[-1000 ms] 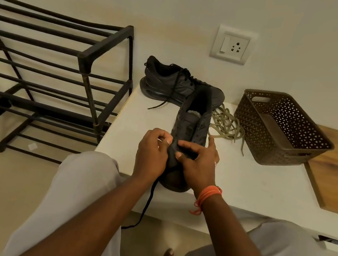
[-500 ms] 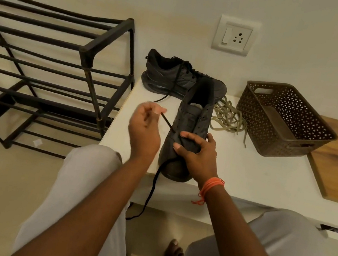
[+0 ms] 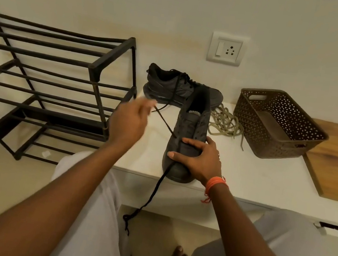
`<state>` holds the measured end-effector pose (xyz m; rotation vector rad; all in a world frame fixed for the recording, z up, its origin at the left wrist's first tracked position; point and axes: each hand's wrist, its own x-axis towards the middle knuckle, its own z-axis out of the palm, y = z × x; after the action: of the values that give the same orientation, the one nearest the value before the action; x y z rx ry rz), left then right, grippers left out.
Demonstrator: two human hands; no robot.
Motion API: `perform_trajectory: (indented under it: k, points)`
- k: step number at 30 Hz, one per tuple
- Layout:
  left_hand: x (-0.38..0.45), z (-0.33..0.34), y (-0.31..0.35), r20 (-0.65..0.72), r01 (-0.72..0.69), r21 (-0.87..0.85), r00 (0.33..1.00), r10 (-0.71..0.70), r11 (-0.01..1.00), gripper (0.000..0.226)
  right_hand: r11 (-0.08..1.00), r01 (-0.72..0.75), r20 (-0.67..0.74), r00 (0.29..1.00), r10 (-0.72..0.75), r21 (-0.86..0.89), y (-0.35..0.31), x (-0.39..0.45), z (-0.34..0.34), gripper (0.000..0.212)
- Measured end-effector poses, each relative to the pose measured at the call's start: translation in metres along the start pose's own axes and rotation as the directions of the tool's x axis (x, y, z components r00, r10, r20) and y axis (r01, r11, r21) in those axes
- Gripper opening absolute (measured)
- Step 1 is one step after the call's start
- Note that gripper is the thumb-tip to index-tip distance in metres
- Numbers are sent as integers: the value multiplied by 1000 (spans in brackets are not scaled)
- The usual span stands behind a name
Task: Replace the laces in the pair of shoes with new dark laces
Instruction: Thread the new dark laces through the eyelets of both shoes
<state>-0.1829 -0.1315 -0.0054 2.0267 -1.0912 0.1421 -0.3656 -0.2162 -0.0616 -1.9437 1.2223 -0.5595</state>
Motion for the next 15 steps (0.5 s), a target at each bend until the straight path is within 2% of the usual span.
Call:
perform_trajectory:
  k: [1,2,3,4,5,6,7,8,10,11,12,14,15]
  points:
    - [4,-10,-1,-212,110,-241,964,-163,964,28,1000,2,-1,1000,-2,-3,1,1,0,74]
    - [7,-18,1,-348,123,-398,897,-273,909,27,1000,-2,-5,1000,2,0,2,2,0,73]
    - [7,-19,5,-407,114,-441,859,-311,890,25,1000,-5,-8,1000,5,5,2,2,0,72]
    - [4,-17,10,-367,116,-433,883,-293,894,22,1000,-1,-14,1000,1,14,1,2,0,70]
    - [0,-7,12,-248,128,-436,934,-256,891,16,1000,-2,-18,1000,2,27,1,2,1,67]
    - [-5,6,17,-70,179,-482,968,-242,858,13,999,-2,-22,1000,3,40,1,2,2,66]
    - [-11,20,20,93,241,-498,970,-225,833,17,999,1,-24,1000,0,49,1,1,3,65]
    - [-16,32,21,200,272,-430,959,-202,861,29,999,5,-28,1000,-4,53,1,0,4,64]
    - [-21,51,14,295,189,-8,939,-179,982,59,998,23,-35,999,-21,56,2,0,6,64]
    - [-23,57,12,329,132,178,926,-185,975,70,997,33,-48,998,-30,63,3,-1,8,63]
    - [-25,61,10,406,97,255,892,-197,962,74,996,42,-65,997,-37,74,4,-2,10,63]
    - [-28,65,9,575,90,167,800,-172,982,64,995,56,-87,995,-48,88,6,-1,14,65]
    - [-29,64,9,601,85,117,787,-139,989,56,995,57,-88,995,-50,87,7,-2,16,66]
